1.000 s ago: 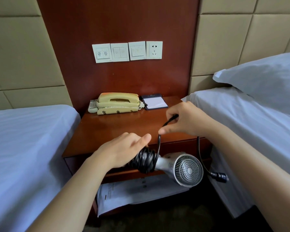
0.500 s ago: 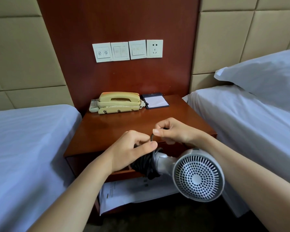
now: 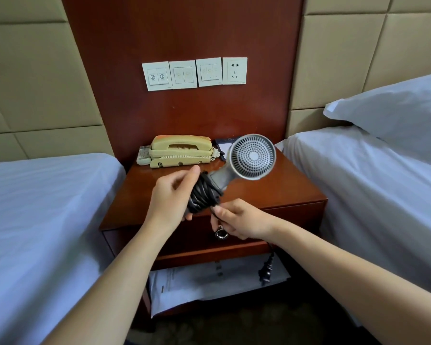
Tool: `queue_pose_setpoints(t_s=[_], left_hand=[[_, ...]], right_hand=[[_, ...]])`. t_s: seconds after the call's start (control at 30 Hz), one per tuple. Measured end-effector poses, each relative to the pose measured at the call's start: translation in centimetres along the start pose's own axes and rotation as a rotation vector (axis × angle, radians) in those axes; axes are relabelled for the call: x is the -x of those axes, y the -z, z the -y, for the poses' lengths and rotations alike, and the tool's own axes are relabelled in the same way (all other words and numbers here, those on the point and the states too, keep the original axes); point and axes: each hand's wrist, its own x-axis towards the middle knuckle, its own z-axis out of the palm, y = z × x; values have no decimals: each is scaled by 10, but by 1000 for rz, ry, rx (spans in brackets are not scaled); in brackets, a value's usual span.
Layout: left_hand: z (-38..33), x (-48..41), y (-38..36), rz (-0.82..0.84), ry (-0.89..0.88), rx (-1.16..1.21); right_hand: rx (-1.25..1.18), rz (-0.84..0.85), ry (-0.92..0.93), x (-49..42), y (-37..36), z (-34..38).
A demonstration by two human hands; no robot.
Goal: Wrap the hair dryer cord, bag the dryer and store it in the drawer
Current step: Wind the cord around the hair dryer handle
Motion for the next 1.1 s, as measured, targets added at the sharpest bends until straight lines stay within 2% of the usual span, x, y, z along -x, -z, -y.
queue_pose_setpoints(t_s=[0.1, 0.17, 0.37, 0.5, 0.67, 0.73, 0.8, 0.97, 1.1], left_hand=[[2, -3, 1, -111, 132, -5], [3, -5, 2, -181, 174, -61], [10, -9, 9, -217, 144, -365], [0, -3, 6, -129, 80, -724], [-13, 3, -1, 57, 10, -875], [-12, 2, 0, 121, -24, -880], [-11, 2, 0, 177, -39, -838], [-8, -2, 0, 354, -1, -608], [-12, 4, -3, 600, 70, -373]], right_hand=[[325, 10, 113, 9, -9, 21], [458, 3, 171, 13, -10, 31], [671, -2, 220, 22, -1, 59], [849, -100, 249, 31, 5, 79], [1018, -297, 298, 36, 31, 90], [1006, -364, 275, 35, 43, 86], [909, -357, 237, 33, 54, 79], [569, -213, 273, 30, 82, 66], [292, -30, 223, 33, 91, 60]])
